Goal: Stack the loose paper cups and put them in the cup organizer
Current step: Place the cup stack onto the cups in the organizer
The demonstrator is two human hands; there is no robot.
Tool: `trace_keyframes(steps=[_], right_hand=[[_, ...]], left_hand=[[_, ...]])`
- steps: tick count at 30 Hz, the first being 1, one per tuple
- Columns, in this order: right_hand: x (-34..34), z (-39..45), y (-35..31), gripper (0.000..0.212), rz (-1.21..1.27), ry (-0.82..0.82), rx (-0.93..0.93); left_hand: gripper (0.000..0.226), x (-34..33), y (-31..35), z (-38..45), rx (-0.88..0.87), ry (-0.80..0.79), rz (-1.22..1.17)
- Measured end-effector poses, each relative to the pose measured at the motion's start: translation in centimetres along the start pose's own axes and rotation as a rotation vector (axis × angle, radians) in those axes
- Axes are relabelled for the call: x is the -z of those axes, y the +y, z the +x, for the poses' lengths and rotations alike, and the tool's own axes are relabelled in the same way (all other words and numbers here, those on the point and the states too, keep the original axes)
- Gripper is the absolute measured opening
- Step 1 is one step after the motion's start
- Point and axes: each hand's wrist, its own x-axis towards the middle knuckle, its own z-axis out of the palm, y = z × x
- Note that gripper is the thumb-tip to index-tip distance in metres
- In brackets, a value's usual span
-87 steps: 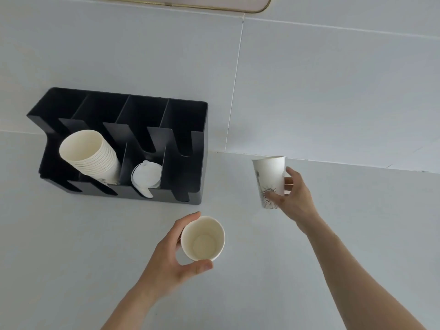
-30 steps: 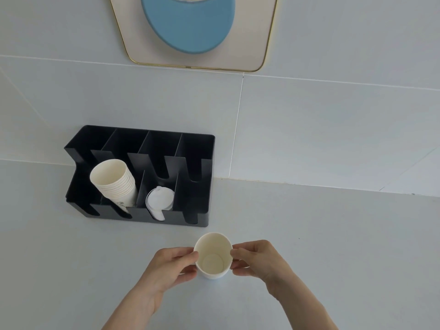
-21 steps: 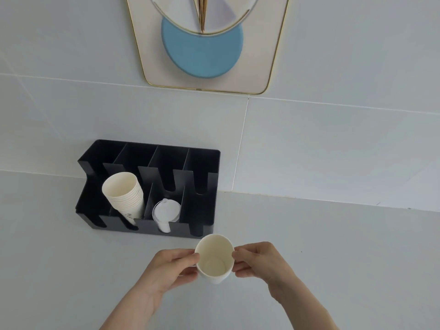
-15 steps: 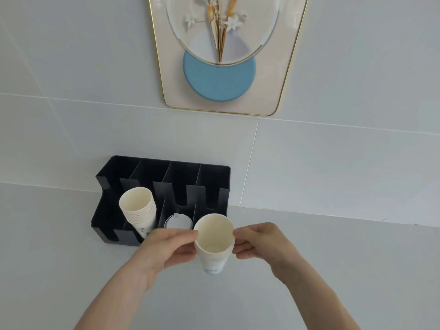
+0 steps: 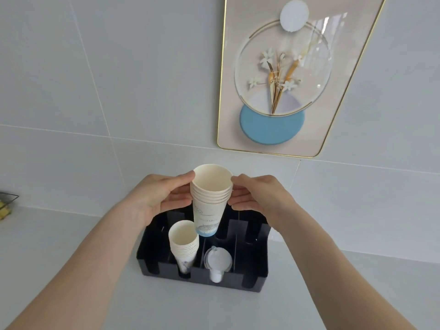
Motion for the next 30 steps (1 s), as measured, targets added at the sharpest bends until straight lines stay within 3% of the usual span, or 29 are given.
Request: trace_keyframes(steps=[12,30], right_hand=[[-7.6,3.4,1.8,0.026,-0.020,0.078,-0.096],[-10.7,7.4,11.3,0.015,-0.102,0.198,-0.341]], left_hand=[[0.031,7.4,-2.1,4.0,0.087,-0.051,-0.009],[0.017,9.9,-12.1,9.6,0.307,-0.053,0.035]])
